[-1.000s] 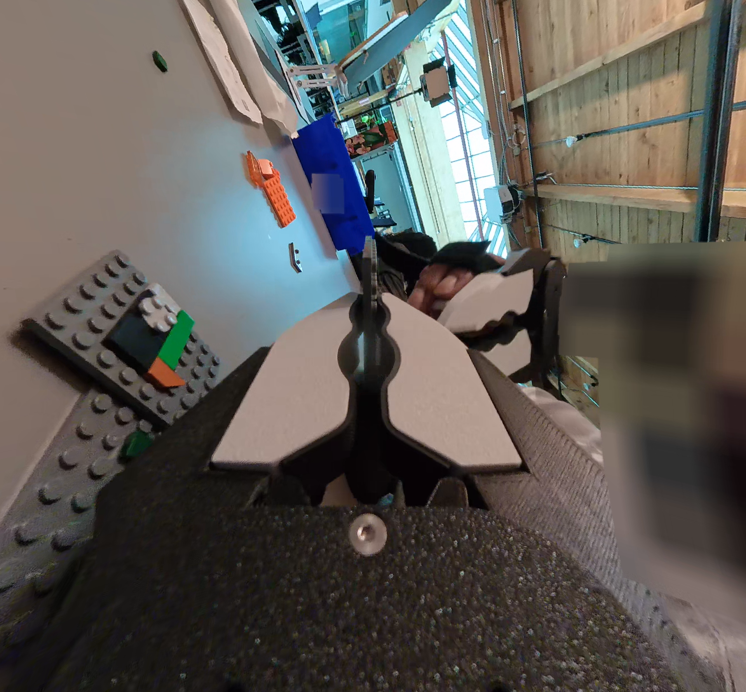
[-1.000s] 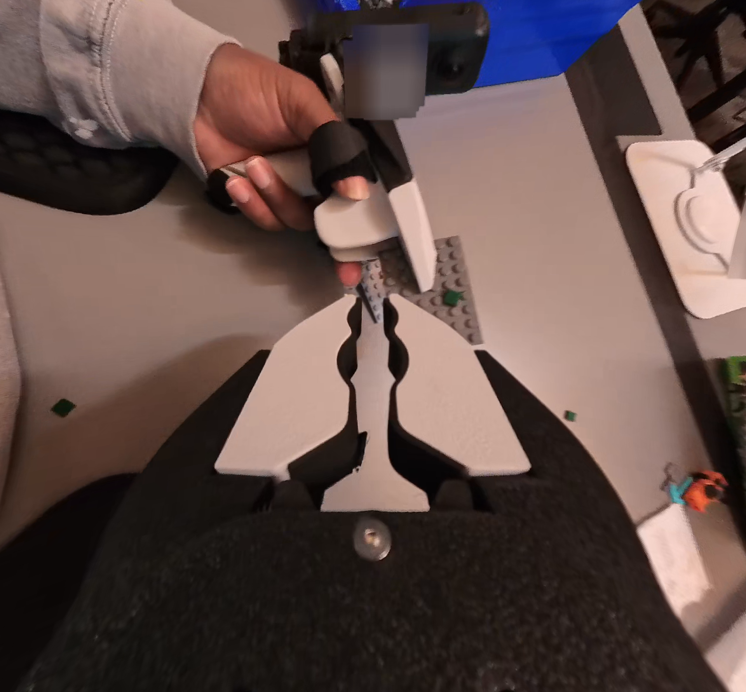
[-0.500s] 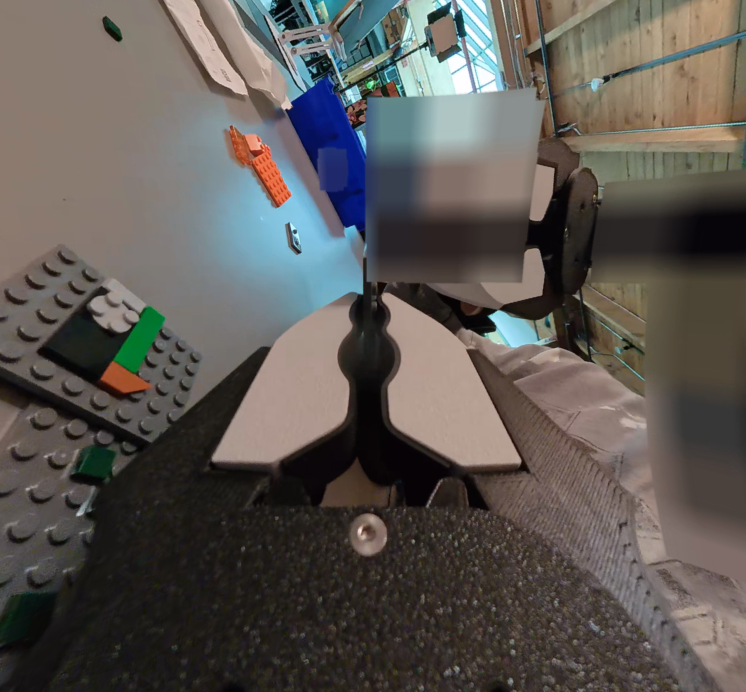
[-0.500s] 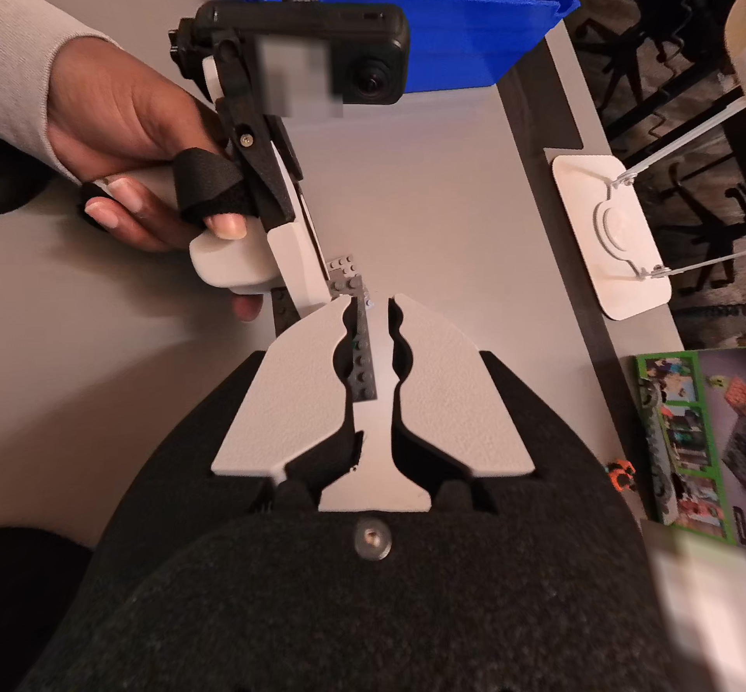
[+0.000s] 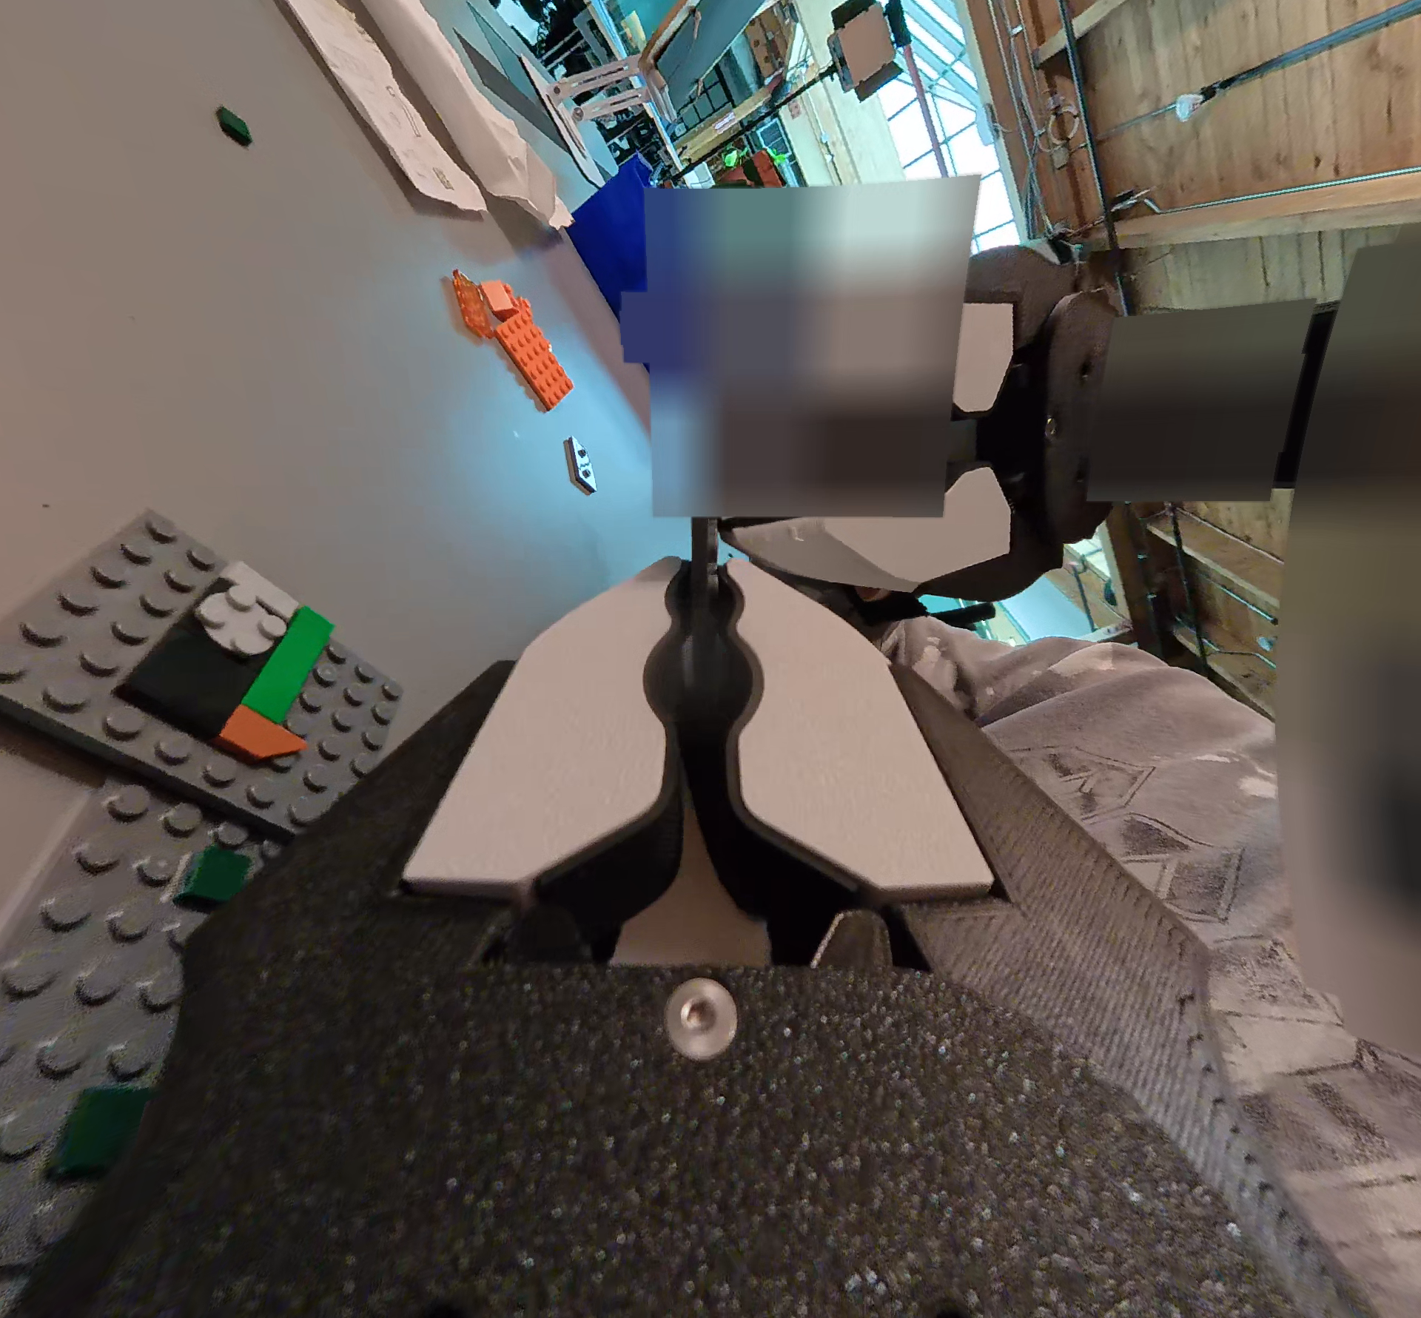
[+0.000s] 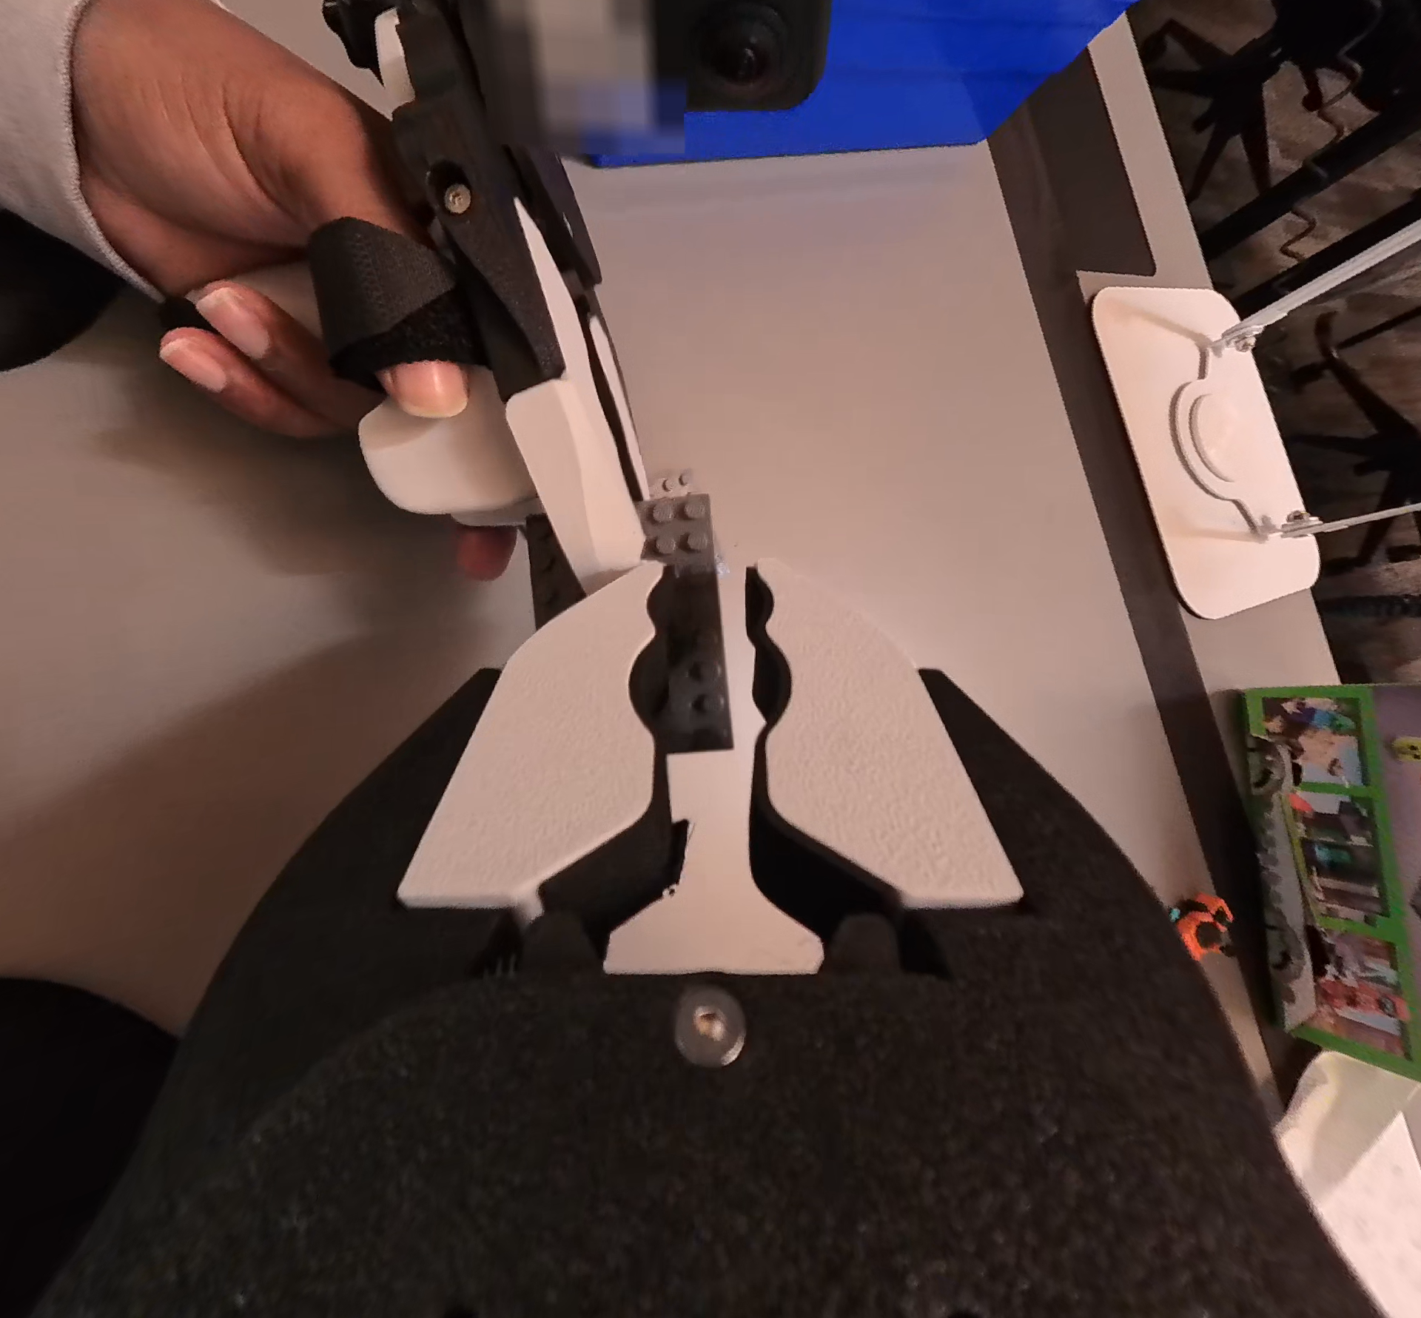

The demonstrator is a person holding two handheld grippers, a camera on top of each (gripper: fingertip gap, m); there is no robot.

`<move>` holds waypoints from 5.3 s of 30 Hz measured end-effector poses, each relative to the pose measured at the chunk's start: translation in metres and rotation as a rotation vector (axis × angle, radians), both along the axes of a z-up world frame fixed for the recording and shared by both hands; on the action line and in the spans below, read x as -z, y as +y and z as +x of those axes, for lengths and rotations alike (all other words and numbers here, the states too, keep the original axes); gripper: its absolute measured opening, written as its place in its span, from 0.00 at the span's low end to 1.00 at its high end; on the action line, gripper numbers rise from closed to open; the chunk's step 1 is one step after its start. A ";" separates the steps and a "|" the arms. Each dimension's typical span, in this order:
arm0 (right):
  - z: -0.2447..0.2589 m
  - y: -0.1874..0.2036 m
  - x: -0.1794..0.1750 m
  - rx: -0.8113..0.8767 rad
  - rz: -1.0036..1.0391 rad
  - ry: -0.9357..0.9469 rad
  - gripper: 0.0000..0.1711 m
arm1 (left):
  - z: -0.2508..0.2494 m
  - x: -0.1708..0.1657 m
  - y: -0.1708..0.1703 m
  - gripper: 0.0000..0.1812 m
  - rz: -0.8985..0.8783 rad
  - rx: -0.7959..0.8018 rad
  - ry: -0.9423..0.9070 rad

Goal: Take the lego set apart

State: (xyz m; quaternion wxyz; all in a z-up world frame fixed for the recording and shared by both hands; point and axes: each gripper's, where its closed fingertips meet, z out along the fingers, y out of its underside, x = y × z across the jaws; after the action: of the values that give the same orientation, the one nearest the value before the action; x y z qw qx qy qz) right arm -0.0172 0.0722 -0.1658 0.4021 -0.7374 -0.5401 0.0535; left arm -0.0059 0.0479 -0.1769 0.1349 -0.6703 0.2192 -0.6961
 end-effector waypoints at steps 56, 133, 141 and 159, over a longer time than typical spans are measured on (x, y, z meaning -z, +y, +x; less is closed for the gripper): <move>-0.007 0.015 -0.002 -0.045 0.071 0.278 0.07 | -0.016 -0.009 0.028 0.03 0.033 -0.184 0.045; -0.009 0.015 -0.003 -0.273 -0.527 0.637 0.06 | -0.020 -0.001 0.039 0.03 0.338 -0.236 0.198; -0.012 0.009 -0.002 -0.256 -0.431 0.629 0.01 | -0.020 0.000 0.040 0.03 0.321 -0.244 0.200; 0.003 0.013 0.001 -0.211 0.269 0.078 0.09 | -0.017 -0.001 0.033 0.03 0.322 -0.225 0.201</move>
State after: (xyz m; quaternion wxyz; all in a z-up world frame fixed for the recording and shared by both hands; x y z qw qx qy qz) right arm -0.0145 0.0851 -0.1669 0.5098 -0.6135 -0.6009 0.0514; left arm -0.0230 0.0812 -0.1763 0.2946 -0.7264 0.2637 -0.5621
